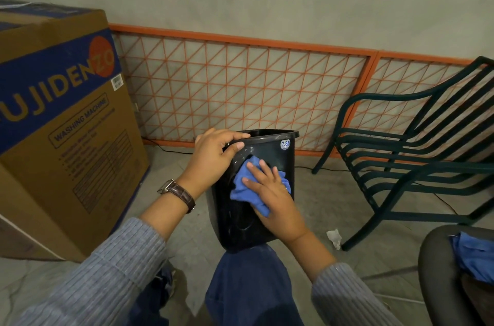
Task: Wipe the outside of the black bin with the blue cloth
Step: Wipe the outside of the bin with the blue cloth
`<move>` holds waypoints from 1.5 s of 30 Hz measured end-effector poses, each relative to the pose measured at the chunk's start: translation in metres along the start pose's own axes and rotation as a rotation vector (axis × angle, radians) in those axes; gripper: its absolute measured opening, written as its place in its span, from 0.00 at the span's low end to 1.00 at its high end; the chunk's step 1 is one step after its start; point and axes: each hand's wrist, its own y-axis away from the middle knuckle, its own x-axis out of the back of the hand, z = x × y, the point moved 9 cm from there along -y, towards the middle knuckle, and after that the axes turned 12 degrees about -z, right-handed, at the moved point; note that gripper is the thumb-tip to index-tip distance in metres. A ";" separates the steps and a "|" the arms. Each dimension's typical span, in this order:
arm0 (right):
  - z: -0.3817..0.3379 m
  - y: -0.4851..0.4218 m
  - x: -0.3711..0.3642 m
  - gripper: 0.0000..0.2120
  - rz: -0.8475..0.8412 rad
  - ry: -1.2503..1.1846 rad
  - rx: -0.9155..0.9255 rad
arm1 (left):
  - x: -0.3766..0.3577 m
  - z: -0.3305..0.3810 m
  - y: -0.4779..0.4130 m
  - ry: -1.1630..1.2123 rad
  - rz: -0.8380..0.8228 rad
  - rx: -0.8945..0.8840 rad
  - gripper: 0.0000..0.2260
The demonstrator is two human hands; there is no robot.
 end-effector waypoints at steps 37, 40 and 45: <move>0.016 0.054 -0.010 0.23 -0.009 -0.015 -0.106 | -0.002 0.001 -0.003 0.021 -0.012 0.008 0.09; 0.021 0.047 -0.004 0.24 0.081 -0.020 -0.209 | -0.002 0.000 -0.002 0.027 -0.001 0.016 0.09; 0.000 0.054 -0.027 0.25 -0.091 0.036 -0.018 | -0.001 -0.002 -0.002 0.038 -0.019 0.019 0.10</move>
